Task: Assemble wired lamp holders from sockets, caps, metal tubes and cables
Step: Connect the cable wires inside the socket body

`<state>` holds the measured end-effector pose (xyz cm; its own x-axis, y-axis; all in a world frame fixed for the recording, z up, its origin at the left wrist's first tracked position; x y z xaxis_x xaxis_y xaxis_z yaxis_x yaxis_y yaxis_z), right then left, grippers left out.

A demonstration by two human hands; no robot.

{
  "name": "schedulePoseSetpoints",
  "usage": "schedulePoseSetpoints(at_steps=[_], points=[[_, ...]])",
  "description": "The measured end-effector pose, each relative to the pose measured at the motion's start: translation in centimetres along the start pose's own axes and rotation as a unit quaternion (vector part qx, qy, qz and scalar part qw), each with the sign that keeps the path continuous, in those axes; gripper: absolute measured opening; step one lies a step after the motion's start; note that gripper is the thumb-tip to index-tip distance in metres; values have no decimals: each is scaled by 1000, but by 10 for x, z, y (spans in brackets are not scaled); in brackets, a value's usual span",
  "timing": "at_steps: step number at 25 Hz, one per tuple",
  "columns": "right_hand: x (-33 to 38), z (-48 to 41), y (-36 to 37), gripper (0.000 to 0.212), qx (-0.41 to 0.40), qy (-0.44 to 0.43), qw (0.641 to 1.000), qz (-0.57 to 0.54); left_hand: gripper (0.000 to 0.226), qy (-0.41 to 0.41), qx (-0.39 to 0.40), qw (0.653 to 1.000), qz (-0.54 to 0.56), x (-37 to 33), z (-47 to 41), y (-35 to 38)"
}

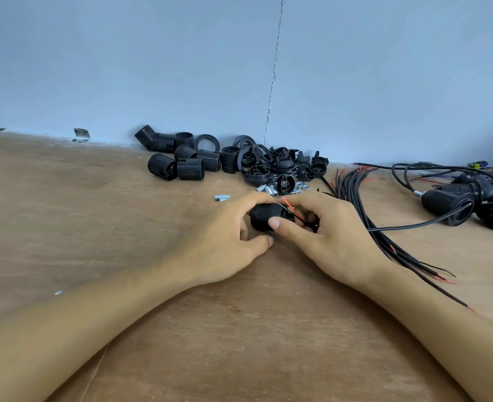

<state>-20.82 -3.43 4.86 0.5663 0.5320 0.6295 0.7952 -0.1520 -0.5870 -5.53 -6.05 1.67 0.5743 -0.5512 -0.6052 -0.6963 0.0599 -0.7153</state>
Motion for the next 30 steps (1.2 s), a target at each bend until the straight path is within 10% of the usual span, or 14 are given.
schedulePoseSetpoints(at_steps=[30], points=[[-11,-1,-14,12,-17,88,985,-144,37,-36,-6,993,112,8,-13,-4]])
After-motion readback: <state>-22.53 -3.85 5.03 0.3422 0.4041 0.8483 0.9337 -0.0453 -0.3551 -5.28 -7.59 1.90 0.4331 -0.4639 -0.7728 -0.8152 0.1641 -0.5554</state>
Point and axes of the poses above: each hand's wrist, its own z-axis away from the middle knuckle, its own y-axis out of the palm, x = y × z, the point moved 8 cm from there along -z, towards the middle knuckle, and after that the axes turned 9 degrees about -z, right-handed, at the moved point
